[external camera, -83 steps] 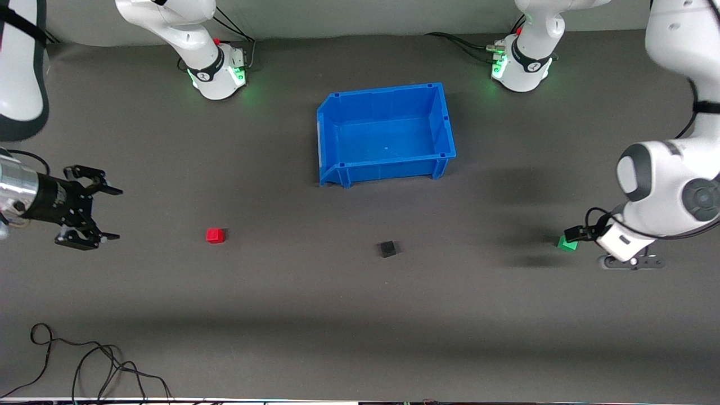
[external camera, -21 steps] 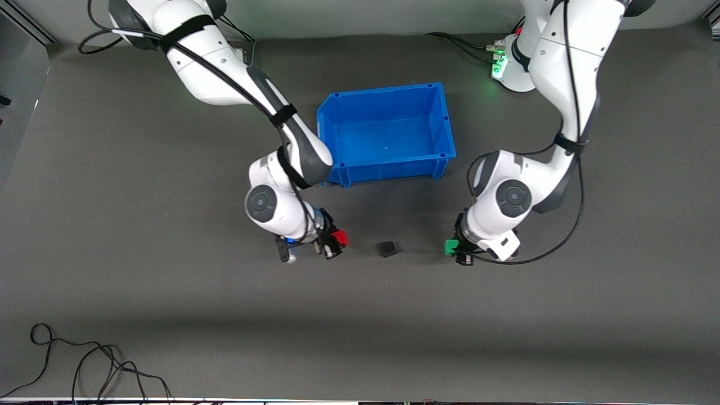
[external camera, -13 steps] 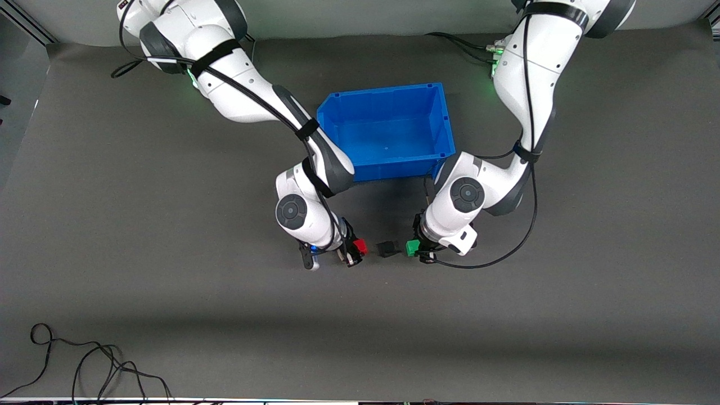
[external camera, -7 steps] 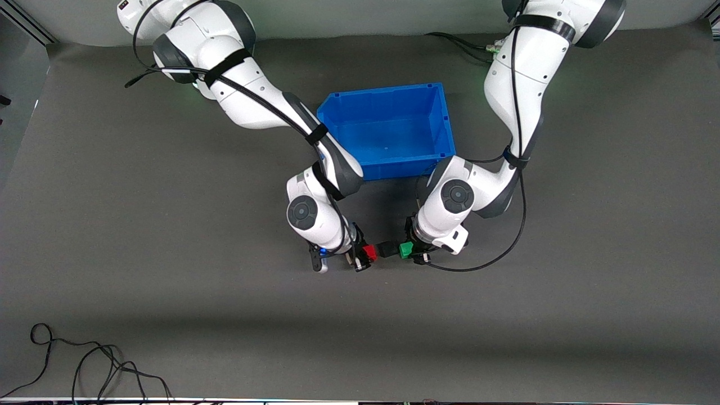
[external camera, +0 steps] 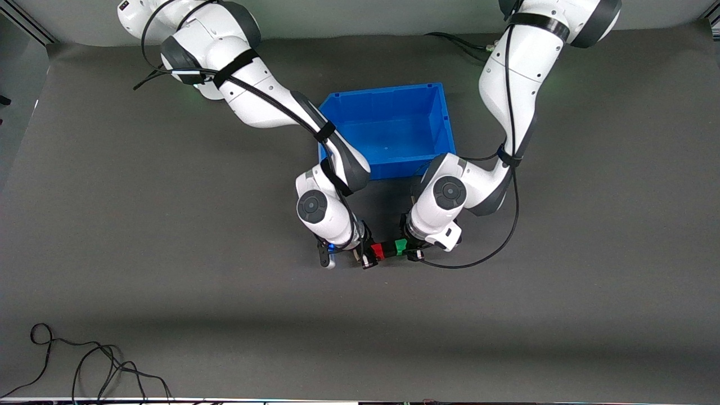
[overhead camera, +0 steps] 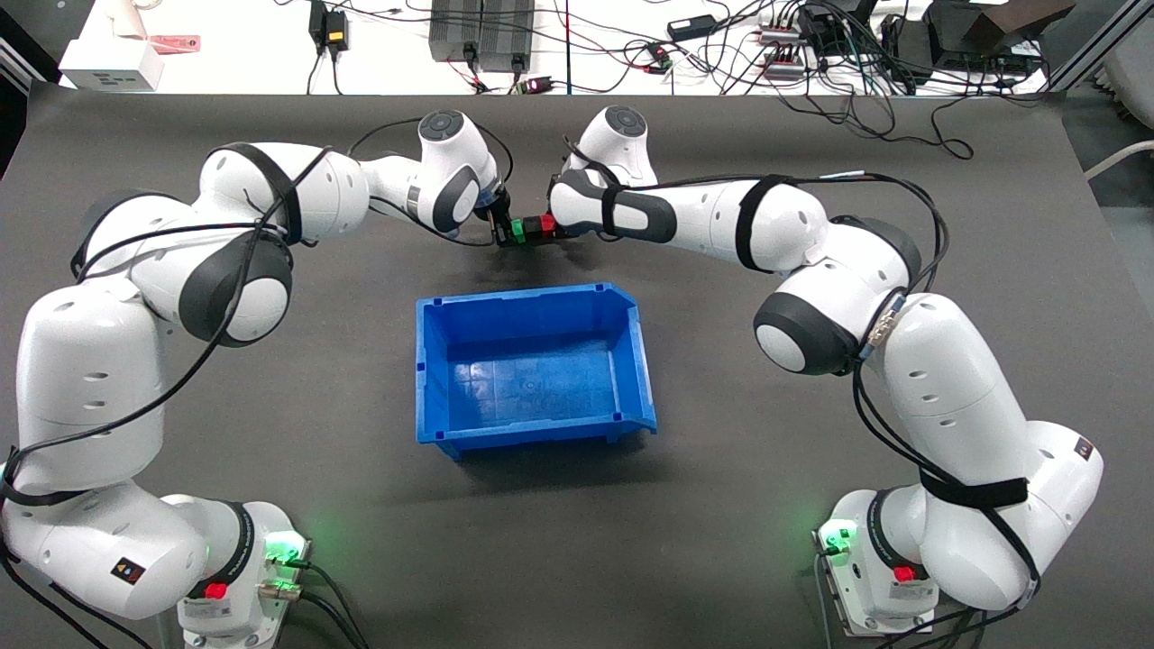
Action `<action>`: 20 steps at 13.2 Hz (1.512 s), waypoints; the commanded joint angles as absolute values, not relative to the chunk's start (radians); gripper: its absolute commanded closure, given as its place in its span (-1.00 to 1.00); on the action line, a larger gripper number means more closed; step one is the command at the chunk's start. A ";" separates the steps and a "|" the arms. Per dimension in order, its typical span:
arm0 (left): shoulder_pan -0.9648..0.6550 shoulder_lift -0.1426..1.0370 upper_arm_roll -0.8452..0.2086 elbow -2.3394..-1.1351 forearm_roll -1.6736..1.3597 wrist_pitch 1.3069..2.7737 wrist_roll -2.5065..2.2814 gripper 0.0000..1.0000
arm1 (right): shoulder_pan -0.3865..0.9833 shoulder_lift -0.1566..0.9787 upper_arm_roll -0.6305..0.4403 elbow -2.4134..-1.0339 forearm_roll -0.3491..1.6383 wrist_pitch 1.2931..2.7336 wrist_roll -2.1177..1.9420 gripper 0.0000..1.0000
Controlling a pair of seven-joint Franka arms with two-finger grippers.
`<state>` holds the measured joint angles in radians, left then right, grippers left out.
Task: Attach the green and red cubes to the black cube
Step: 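Press the red and green cubes against opposite sides of the black cube, then open both grippers and lift them away from the joined cubes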
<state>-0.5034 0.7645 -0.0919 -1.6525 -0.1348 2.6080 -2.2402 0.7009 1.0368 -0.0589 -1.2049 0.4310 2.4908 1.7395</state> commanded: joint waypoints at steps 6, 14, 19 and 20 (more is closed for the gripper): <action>-0.525 0.781 -0.080 -1.632 -0.123 2.599 -2.247 -0.14 | 0.710 1.043 -0.071 -1.169 0.400 2.497 1.787 -0.99; -0.476 0.622 -0.074 -1.638 -0.031 2.397 -2.162 -1.00 | 0.634 0.908 -0.093 -1.193 0.293 2.243 1.763 -1.00; -0.332 0.460 -0.077 -1.660 -0.063 2.088 -1.748 -1.00 | 0.627 0.729 -0.208 -1.242 0.270 1.918 1.526 -1.00; -0.301 0.442 -0.075 -1.669 -0.061 2.045 -1.656 -1.00 | 0.627 0.671 -0.233 -1.285 0.270 1.878 1.456 -1.00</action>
<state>-0.3480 0.4947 -0.0694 -1.6175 -0.0527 2.1071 -1.8117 0.6216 0.7938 -0.1932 -1.1815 0.2853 1.9498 1.5723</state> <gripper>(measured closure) 0.000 0.000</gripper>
